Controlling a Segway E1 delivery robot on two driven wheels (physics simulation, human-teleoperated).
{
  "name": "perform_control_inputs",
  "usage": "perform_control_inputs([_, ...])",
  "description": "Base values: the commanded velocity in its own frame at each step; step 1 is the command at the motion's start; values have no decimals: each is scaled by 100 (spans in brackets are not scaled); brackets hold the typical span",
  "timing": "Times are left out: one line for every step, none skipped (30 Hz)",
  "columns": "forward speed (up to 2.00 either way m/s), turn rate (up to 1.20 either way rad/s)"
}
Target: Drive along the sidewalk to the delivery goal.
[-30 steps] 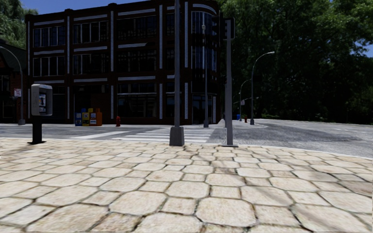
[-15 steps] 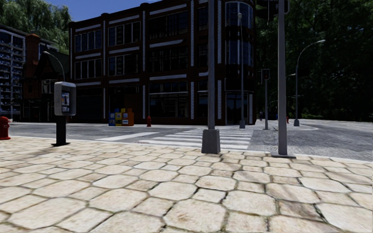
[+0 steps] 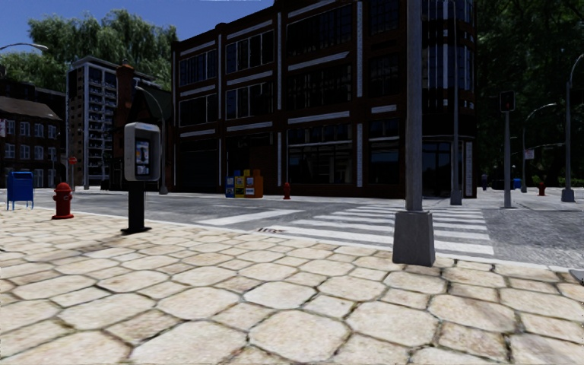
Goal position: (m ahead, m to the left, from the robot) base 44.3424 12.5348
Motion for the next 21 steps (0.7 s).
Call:
perform_control_inputs([200, 49])
perform_control_inputs([200, 49])
perform_control_inputs([200, 47])
perform_control_inputs([200, 33])
perform_control_inputs([200, 0])
perform_control_inputs([200, 0])
perform_control_inputs([200, 0])
perform_control_inputs([200, 0])
perform_control_inputs([200, 0])
perform_control_inputs([200, 0])
perform_control_inputs([200, 0])
perform_control_inputs([200, 0])
perform_control_inputs([200, 0])
perform_control_inputs([200, 0])
perform_control_inputs([200, 0])
perform_control_inputs([200, 0])
perform_control_inputs([200, 0])
perform_control_inputs([200, 0])
perform_control_inputs([200, 0])
perform_control_inputs([200, 0])
perform_control_inputs([200, 0])
